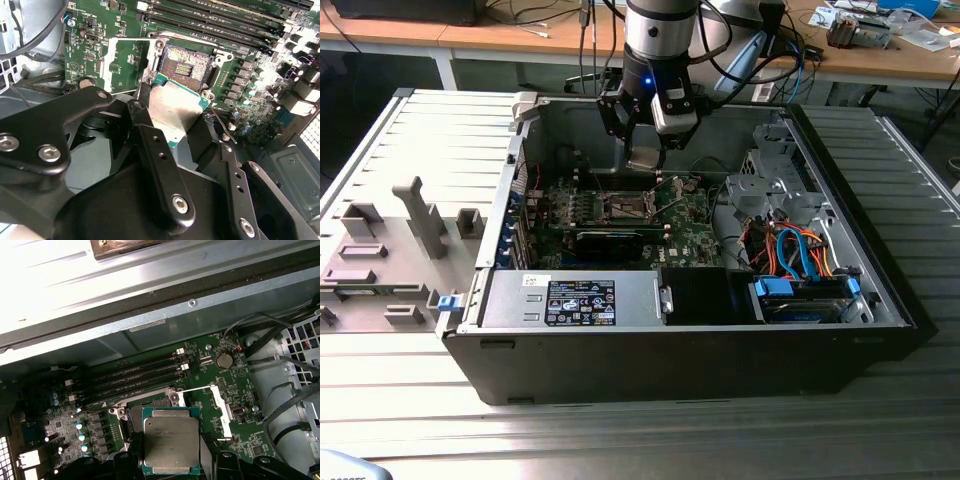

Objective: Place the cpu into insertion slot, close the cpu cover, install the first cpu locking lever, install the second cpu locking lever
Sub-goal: 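Place the cpu into insertion slot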

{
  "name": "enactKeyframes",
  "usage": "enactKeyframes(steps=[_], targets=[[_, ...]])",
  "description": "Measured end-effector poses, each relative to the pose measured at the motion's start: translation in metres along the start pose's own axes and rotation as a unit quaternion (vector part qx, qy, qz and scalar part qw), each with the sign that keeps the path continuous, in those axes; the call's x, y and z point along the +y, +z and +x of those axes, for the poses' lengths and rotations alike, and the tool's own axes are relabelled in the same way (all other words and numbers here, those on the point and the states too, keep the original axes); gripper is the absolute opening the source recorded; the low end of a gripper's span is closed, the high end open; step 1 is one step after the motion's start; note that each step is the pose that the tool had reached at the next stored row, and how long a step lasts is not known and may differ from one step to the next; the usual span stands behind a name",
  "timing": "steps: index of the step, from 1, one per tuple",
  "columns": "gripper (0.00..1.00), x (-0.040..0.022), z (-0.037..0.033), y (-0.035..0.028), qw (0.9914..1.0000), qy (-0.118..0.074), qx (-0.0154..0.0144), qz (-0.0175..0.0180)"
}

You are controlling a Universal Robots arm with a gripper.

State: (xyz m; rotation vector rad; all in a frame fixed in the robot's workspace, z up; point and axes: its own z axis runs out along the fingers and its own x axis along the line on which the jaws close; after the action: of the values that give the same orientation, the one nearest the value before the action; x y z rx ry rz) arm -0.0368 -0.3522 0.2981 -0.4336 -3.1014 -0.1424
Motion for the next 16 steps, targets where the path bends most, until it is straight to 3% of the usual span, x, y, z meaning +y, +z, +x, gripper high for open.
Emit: enactKeyframes(steps=[16], targets=[[0.54, 0.0, 0.0, 0.0005, 0.99988, 0.016, -0.0014, -0.0003]])
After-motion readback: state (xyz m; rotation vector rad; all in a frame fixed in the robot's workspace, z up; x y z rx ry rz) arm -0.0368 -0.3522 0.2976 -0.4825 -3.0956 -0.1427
